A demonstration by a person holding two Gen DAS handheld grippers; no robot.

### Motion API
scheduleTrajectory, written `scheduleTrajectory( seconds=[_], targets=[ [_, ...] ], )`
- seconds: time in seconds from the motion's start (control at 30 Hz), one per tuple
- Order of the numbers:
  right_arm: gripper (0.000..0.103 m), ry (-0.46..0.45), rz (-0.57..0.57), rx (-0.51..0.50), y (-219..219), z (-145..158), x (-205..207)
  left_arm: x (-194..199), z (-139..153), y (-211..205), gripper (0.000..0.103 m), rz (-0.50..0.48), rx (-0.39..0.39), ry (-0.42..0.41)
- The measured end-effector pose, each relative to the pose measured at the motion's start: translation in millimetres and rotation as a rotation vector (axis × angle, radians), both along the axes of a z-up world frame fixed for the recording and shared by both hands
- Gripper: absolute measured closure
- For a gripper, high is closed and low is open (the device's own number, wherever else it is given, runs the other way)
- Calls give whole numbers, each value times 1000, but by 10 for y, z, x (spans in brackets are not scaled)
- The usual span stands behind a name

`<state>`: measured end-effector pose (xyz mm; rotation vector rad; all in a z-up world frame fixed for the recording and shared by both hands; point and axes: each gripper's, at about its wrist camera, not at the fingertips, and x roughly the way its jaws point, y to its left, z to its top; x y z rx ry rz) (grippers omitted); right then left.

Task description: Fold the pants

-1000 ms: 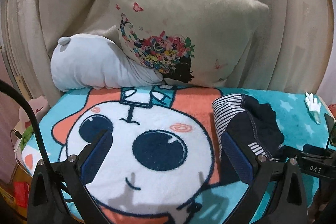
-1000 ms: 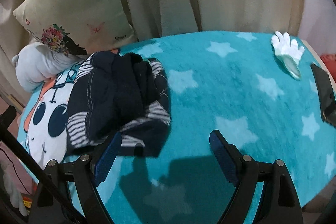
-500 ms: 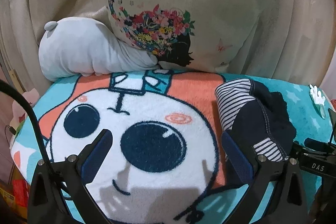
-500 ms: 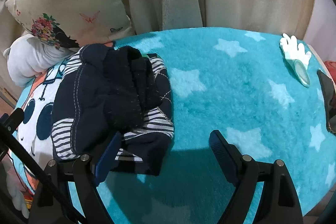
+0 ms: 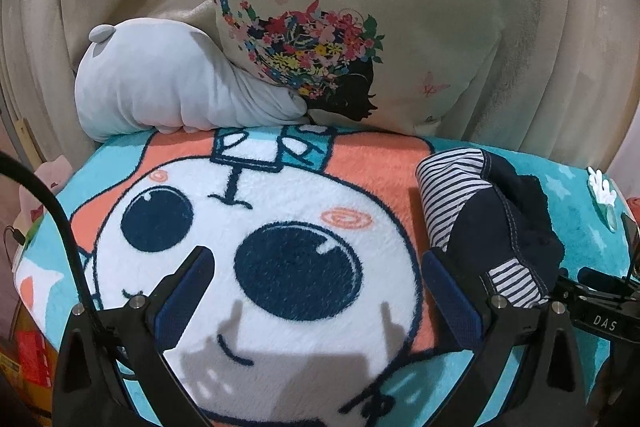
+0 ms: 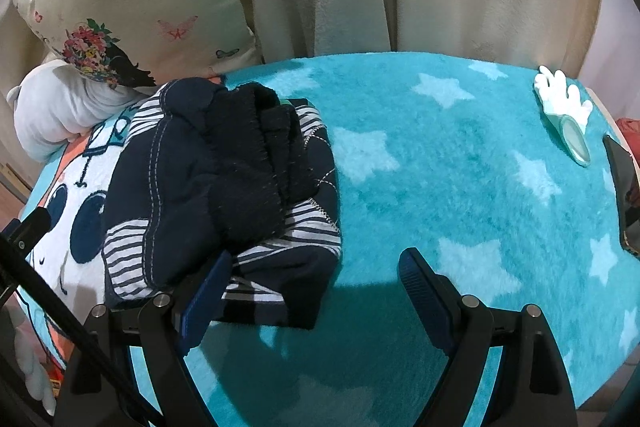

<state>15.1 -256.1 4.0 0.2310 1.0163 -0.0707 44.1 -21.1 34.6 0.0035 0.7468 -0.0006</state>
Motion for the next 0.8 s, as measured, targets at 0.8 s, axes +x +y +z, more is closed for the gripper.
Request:
scheduleTrajectory(
  seconds=[0.8],
  targets=[
    [15,-3,23,-26,193,37,-160,-208,16,48,0,-11,-12,-11]
  ],
)
